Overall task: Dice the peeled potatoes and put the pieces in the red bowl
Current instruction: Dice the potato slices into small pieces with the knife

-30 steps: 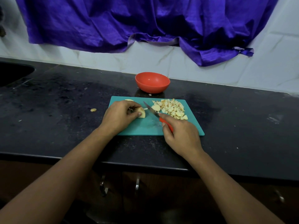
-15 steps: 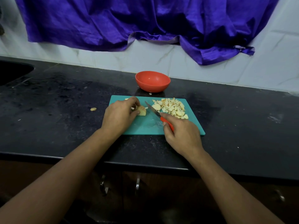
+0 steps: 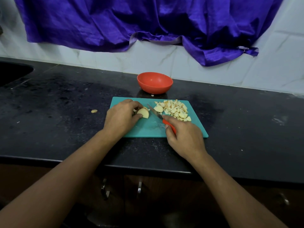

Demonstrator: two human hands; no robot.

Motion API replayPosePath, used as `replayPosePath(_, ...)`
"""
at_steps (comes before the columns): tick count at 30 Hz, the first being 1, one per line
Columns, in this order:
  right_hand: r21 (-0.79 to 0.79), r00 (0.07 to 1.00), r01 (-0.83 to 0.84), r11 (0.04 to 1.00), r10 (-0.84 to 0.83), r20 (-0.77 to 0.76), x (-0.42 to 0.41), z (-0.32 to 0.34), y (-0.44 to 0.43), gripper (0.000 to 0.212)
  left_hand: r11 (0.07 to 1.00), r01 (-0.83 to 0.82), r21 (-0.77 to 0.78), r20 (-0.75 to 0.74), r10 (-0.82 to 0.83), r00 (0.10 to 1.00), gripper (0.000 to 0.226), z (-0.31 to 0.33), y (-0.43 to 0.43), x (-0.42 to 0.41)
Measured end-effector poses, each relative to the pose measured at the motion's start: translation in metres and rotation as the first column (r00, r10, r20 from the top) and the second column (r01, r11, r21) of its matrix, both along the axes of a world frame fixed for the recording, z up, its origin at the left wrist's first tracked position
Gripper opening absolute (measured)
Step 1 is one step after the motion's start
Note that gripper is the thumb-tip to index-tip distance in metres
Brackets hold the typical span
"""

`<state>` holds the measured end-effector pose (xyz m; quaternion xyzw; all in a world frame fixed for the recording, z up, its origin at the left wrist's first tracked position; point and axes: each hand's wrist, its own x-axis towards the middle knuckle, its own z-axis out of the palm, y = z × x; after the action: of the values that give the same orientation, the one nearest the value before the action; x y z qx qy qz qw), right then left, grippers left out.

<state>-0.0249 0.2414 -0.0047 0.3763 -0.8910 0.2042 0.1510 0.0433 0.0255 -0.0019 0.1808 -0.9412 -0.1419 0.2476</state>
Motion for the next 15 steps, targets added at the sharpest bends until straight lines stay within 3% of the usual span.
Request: replayPosePath(15,0.005,1.0,0.007,1.0,-0.007,-0.01,0.0001,-0.0001,-0.0004,0.041,0.999,0.013,0.053,-0.055,-0.01,0.998,0.022,-0.0016,-0.002,0.0018)
